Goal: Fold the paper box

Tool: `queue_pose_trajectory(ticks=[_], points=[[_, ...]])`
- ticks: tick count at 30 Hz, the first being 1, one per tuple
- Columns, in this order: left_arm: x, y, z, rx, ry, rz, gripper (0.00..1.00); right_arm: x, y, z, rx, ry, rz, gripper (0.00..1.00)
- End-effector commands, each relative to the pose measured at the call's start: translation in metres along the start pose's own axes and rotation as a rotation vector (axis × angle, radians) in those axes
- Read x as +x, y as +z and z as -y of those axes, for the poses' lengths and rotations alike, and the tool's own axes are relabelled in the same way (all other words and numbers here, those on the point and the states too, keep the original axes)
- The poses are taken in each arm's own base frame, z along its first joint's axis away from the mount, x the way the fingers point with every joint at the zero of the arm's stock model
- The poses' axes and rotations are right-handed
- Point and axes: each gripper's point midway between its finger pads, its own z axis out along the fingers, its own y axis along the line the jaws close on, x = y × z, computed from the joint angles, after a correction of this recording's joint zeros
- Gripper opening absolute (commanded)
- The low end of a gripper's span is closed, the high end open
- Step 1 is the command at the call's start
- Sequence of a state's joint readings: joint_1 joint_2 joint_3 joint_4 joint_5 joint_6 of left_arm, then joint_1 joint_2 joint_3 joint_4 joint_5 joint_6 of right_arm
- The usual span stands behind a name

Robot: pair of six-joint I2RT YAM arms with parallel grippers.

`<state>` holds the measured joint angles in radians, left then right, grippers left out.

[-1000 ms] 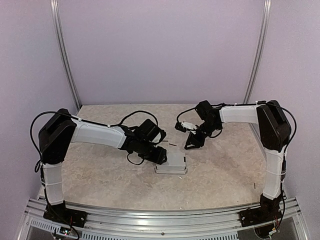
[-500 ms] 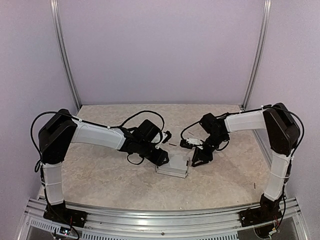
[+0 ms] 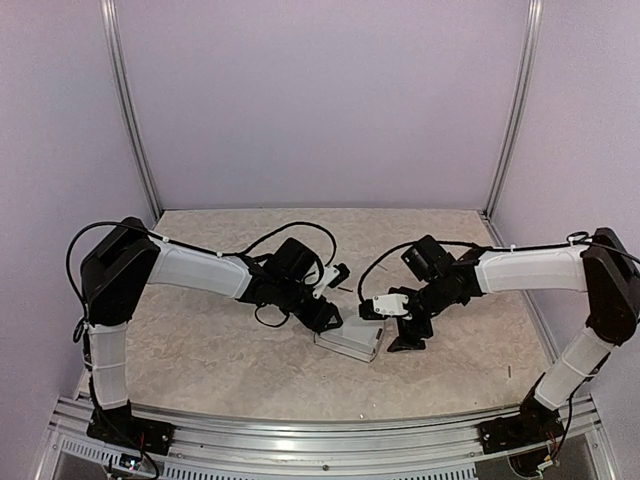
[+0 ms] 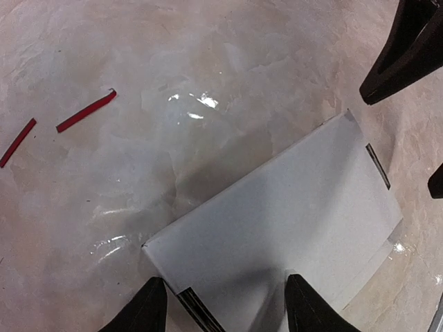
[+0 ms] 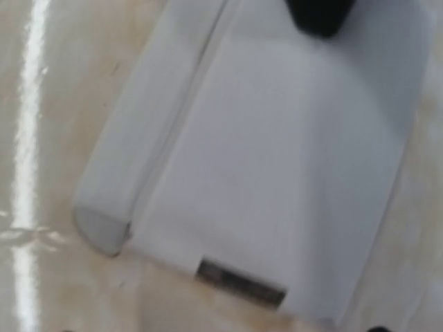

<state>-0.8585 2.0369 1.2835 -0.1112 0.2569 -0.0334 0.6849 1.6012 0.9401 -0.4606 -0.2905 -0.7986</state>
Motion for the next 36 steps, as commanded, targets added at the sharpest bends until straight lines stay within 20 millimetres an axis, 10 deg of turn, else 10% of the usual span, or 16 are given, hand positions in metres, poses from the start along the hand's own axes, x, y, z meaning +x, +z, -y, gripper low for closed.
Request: queue_pose_trajectory(ticks=[1, 28, 36], points=[[0.005, 0.006, -0.001, 0.024, 0.008, -0.006, 0.57, -0.01, 0.015, 0.01, 0.056, -0.08, -0.026, 0.97], [0.001, -0.002, 0.003, 0.041, 0.014, 0.017, 0.57, -0.021, 0.038, 0.0, -0.003, -0.046, -0.023, 0.8], [-0.015, -0.046, 0.004, -0.037, -0.053, 0.096, 0.6, -0.019, 0.041, -0.003, -0.016, -0.031, -0.027, 0.78]])
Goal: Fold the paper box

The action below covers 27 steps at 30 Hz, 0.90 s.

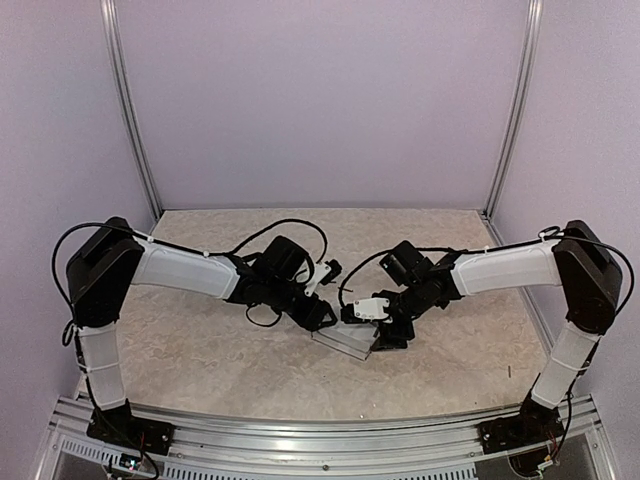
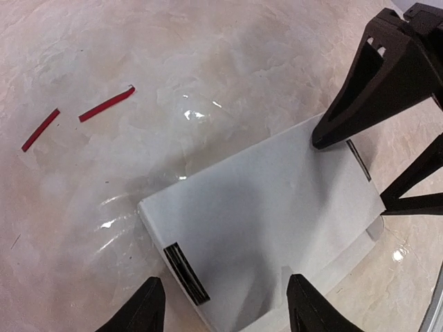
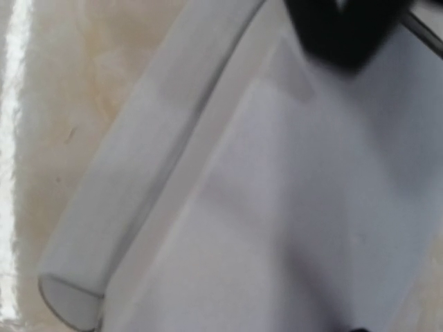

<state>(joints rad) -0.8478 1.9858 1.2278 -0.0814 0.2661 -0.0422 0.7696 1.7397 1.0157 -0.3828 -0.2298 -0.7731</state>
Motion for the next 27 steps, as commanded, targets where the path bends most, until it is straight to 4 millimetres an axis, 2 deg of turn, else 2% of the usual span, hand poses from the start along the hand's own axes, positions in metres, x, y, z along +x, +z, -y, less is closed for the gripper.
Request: queue_pose_trajectory(ticks=[1, 3, 6, 8, 11, 13, 19, 23, 24, 25, 27], points=[[-0.01, -0.037, 0.004, -0.055, -0.068, 0.067, 0.6, 0.003, 0.006, -0.007, -0.025, 0.021, -0.006, 0.78], [0.002, -0.049, 0.006, -0.078, -0.117, 0.065, 0.59, 0.002, 0.005, -0.007, -0.02, 0.022, -0.006, 0.78], [0.037, -0.053, 0.012, -0.1, -0.157, 0.032, 0.54, 0.001, 0.004, -0.006, -0.016, 0.026, -0.005, 0.77], [0.053, -0.055, 0.014, -0.11, -0.168, 0.025, 0.51, 0.0, 0.004, -0.006, -0.011, 0.026, -0.009, 0.77], [0.06, -0.052, 0.012, -0.12, -0.178, 0.04, 0.49, -0.001, 0.005, -0.009, 0.011, 0.002, -0.031, 0.77], [0.055, -0.049, 0.013, -0.129, -0.163, 0.052, 0.49, 0.0, 0.007, -0.011, 0.029, -0.02, -0.05, 0.77], [-0.009, -0.05, 0.013, -0.123, -0.122, 0.173, 0.54, -0.004, 0.004, -0.011, 0.067, -0.047, -0.064, 0.77], [-0.044, -0.042, -0.005, -0.152, -0.149, 0.181, 0.55, -0.008, 0.0, -0.009, 0.081, -0.049, -0.055, 0.77], [-0.037, -0.029, -0.015, -0.171, -0.165, 0.121, 0.55, -0.008, 0.0, -0.01, 0.079, -0.047, -0.056, 0.77], [-0.037, -0.022, -0.019, -0.179, -0.161, 0.089, 0.55, -0.008, -0.001, -0.009, 0.082, -0.045, -0.055, 0.77], [-0.018, 0.001, -0.024, -0.174, -0.157, 0.006, 0.54, -0.009, -0.002, -0.008, 0.086, -0.043, -0.055, 0.77]])
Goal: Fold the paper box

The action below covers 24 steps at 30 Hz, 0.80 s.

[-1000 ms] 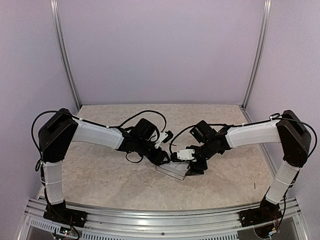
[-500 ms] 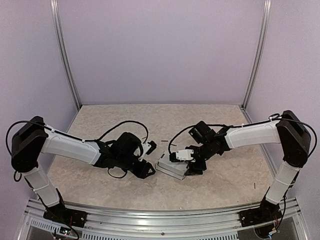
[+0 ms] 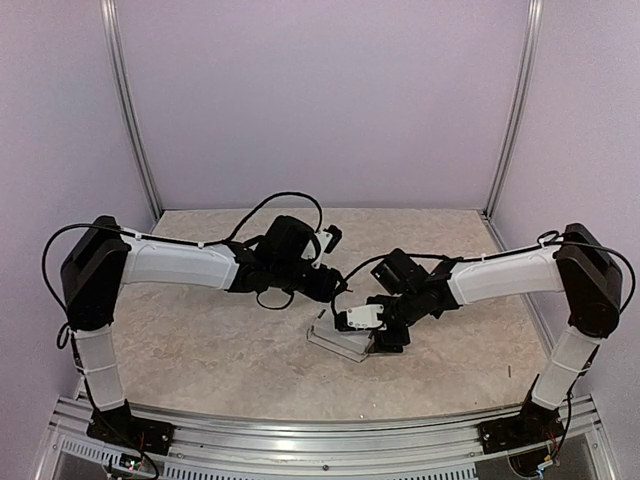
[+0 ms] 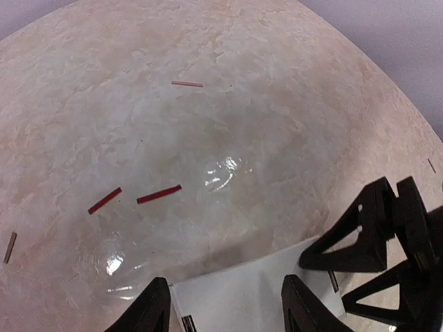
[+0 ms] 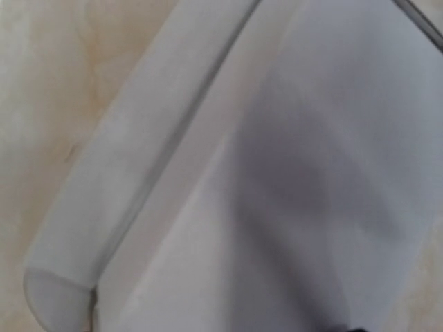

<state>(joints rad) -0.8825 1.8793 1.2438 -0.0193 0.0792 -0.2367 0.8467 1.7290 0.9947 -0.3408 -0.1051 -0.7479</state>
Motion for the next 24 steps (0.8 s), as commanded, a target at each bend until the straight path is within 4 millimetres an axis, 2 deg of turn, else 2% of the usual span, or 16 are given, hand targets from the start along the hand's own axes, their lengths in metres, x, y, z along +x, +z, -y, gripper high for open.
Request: queue_pose_trajectory(ticks=[1, 5, 11, 14, 15, 16, 18, 19, 20, 22, 24], points=[[0.052, 0.037, -0.023, -0.035, -0.003, -0.208, 0.54, -0.002, -0.008, -0.002, 0.014, 0.006, -0.003, 0.77], [0.072, 0.04, -0.015, 0.024, -0.034, -0.264, 0.54, -0.002, -0.013, -0.003, 0.015, 0.006, 0.002, 0.78], [0.085, 0.04, -0.017, 0.012, -0.019, -0.298, 0.53, 0.001, -0.029, 0.0, 0.042, -0.01, -0.007, 0.83], [0.094, 0.042, -0.016, 0.011, 0.026, -0.309, 0.53, -0.007, -0.051, 0.01, 0.1, -0.016, 0.044, 0.89], [0.096, 0.042, -0.015, 0.012, 0.053, -0.303, 0.53, -0.013, -0.063, 0.015, 0.135, -0.014, 0.086, 0.98], [0.097, 0.043, -0.014, 0.014, 0.083, -0.292, 0.53, -0.022, -0.078, 0.021, 0.175, -0.006, 0.148, 0.99], [0.096, 0.043, -0.01, 0.028, 0.14, -0.267, 0.53, -0.033, -0.09, 0.026, 0.138, 0.08, 0.23, 1.0], [0.096, 0.043, -0.008, 0.042, 0.177, -0.255, 0.53, -0.036, -0.09, 0.025, 0.08, 0.15, 0.258, 1.0], [0.092, 0.043, -0.006, 0.052, 0.204, -0.228, 0.53, -0.032, -0.086, 0.015, -0.007, 0.166, 0.253, 1.0], [0.085, 0.041, -0.002, 0.076, 0.262, -0.185, 0.53, -0.026, -0.076, -0.011, -0.156, 0.121, 0.24, 0.99], [0.077, 0.04, -0.001, 0.095, 0.31, -0.144, 0.53, -0.016, -0.067, -0.022, -0.198, 0.082, 0.205, 0.97]])
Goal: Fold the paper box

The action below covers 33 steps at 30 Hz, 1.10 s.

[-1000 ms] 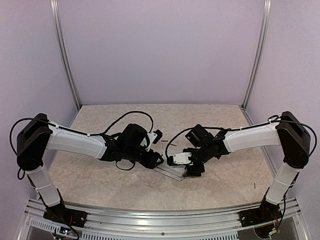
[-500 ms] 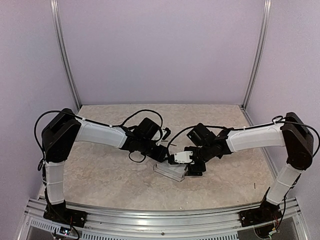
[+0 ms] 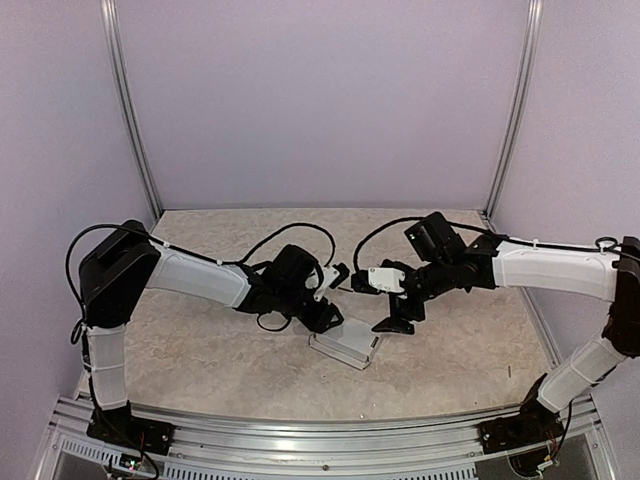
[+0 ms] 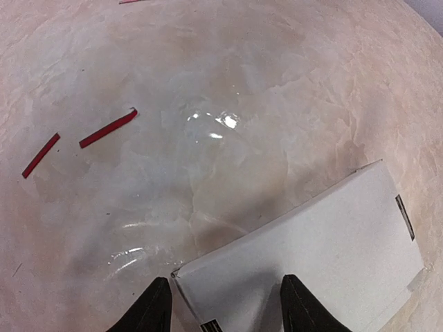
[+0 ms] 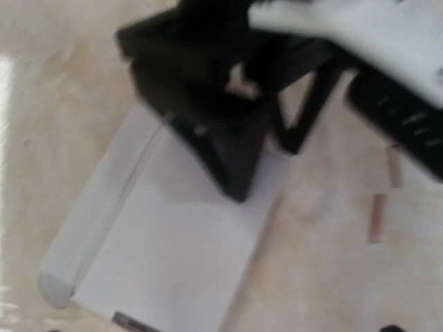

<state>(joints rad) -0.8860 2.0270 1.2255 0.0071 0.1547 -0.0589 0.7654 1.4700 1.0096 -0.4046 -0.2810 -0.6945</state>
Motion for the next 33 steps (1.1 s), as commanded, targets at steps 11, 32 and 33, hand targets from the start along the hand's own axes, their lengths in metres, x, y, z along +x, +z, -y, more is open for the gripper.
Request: queue_pose_trajectory(ticks=[11, 32, 33], points=[[-0.005, 0.003, 0.001, 0.158, 0.205, 0.087, 0.53, 0.036, 0.032, -0.072, -0.039, -0.415, -0.12, 0.7], [-0.041, -0.021, -0.015, 0.046, 0.128, 0.114, 0.53, 0.053, 0.073, -0.086, -0.09, -0.444, -0.176, 0.48], [-0.041, -0.024, -0.016, 0.033, 0.119, 0.115, 0.53, 0.054, 0.074, -0.086, -0.093, -0.438, -0.178, 0.46]])
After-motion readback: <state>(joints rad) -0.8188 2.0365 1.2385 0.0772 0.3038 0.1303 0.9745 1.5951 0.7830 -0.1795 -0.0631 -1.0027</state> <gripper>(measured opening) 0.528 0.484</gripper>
